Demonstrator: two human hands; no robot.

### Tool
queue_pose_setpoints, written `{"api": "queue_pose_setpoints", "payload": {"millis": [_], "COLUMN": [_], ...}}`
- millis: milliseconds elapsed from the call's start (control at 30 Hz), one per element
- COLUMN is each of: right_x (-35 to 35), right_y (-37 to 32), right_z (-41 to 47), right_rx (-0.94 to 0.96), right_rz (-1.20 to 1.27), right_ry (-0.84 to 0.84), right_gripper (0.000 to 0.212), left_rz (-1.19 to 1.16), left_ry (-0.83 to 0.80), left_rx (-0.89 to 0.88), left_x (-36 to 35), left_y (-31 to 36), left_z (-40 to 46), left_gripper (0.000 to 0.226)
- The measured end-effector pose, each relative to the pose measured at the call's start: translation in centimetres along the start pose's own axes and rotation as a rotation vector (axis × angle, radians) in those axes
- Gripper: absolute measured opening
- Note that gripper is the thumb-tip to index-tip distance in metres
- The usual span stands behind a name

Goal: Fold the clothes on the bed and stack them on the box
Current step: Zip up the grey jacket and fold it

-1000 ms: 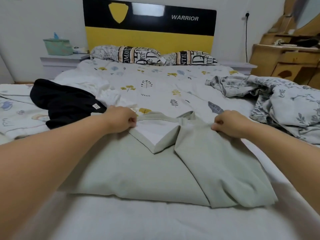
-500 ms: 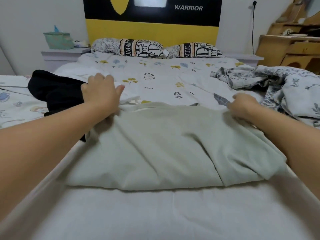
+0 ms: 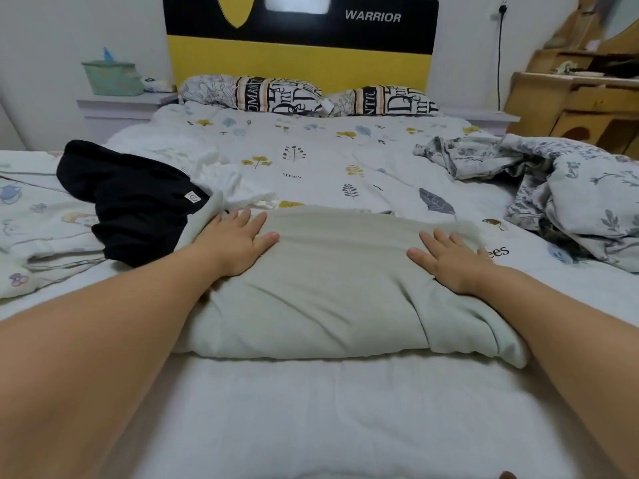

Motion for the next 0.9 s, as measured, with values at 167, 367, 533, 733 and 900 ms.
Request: {"api": "queue_pose_setpoints", "payload": {"millis": [167,367,533,733,900], "right_x": [2.4,3.5,-1.0,-1.1,-0.9], "right_y": [0.4,2.2,2.4,2.7,6.0], "right_z": [-1.2,-11.0,-16.0,-17.1,-17.6], "right_rx": [0.064,-0.018,-0.212,-0.127,-0.272], "right_rz": [0.19,0.513,0.455,0.568,0.5], "right_ry": [0.172,0.427,0.288,0.32,0.257], "right_gripper": [0.06,0.041,0.042,0.019,0.02], "left_rz": [-0.425,-0.305,-0.479,-0.661,-0.604], "left_ry": [0.291,0.453,0.02,0.094,-0.023], "left_rx": [-0.048,0.228,0.429,0.403,0.446], "left_x": [4.5,5.7,-1.2,-0.8,-1.3], "left_y": [0.2,-2.3,-4.8,-4.6,-5.7], "left_z": [-3.4,-14.9,-17.1,-18.4,-19.3], "left_gripper": [0.037,0.024,0.046,0.021,0.023]}}
Point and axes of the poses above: each hand's wrist, its own z-axis towards the middle knuckle, its own x-axis out of the back of the hand, y = z × x, the point moved 8 cm from there along z, towards the middle knuckle, and after that the axes turned 11 degrees about -y, right-handed, at the moved point
